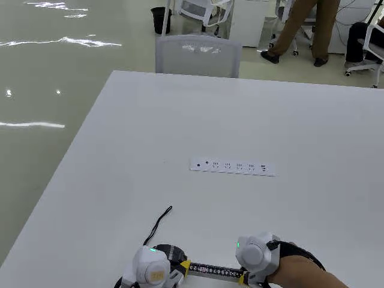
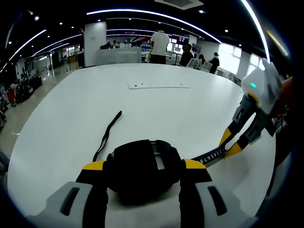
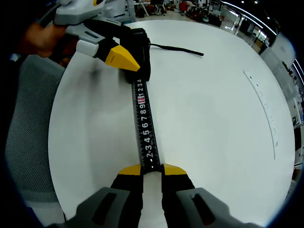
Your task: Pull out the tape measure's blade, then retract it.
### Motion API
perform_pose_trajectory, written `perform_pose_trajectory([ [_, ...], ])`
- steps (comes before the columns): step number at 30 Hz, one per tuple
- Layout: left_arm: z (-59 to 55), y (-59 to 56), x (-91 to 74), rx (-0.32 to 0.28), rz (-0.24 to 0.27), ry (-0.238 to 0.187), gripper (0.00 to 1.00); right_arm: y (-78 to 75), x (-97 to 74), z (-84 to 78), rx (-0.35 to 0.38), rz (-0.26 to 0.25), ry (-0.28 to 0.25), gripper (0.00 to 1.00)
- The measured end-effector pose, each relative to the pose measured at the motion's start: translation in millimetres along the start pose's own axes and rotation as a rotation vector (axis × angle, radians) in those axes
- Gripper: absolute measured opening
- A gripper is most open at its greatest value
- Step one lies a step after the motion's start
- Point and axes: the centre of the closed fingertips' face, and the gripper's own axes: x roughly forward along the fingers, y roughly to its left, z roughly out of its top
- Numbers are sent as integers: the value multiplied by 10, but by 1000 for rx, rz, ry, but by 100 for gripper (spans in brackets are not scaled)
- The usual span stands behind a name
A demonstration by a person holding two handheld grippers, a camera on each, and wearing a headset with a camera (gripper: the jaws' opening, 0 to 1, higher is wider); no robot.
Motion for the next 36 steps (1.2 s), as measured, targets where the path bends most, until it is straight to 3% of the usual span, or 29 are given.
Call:
perform_pose_trajectory([
  [14, 39, -23, -58, -3, -1, 0, 56, -14, 65, 63, 0, -1, -4, 13],
  [36, -2, 11, 10, -3, -4, 0, 56, 59, 70, 227, -9, 6, -15, 13],
])
